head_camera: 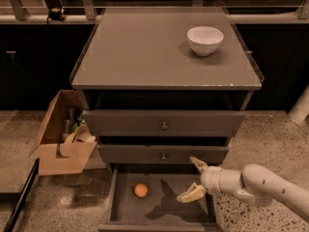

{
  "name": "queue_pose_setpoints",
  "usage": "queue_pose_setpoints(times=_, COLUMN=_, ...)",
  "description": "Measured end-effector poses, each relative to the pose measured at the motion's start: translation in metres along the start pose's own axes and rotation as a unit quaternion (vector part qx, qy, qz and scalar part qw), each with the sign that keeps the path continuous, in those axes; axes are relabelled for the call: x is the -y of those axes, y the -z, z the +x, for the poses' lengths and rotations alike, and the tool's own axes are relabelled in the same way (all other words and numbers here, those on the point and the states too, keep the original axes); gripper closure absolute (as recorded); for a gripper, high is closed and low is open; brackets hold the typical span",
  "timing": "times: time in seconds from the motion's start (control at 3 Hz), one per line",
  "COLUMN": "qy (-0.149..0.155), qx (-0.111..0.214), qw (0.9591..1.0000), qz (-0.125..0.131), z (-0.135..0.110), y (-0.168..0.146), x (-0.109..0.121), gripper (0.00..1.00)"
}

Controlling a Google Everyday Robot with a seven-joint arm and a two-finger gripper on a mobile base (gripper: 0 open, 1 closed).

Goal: Pick orange from bottom drawer and place on counter

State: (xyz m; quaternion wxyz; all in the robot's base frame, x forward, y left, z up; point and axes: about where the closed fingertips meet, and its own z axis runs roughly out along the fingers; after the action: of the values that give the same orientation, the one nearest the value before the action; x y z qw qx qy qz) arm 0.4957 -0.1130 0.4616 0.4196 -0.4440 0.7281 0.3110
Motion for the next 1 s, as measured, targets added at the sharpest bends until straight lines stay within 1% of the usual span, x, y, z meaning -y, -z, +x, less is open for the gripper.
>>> queue_pose_setpoints(times=0.33, qy=-0.020, qx=-0.013, qw=0.9997, qz=0.002, z=0.025, y=-0.013, x=0.001, gripper=0.00)
queue_pose_setpoints(times=0.67, qy=-0.018, qx=-0.012, qw=0.9998, qz=0.002, z=0.023, y=-0.015, x=-0.001, gripper=0.00)
queue_pose_setpoints(times=1.0, qy=-0.026, qx=-0.003, qw=0.9996, qz=0.008, z=0.039, y=-0.027, x=0.006, gripper=0.00)
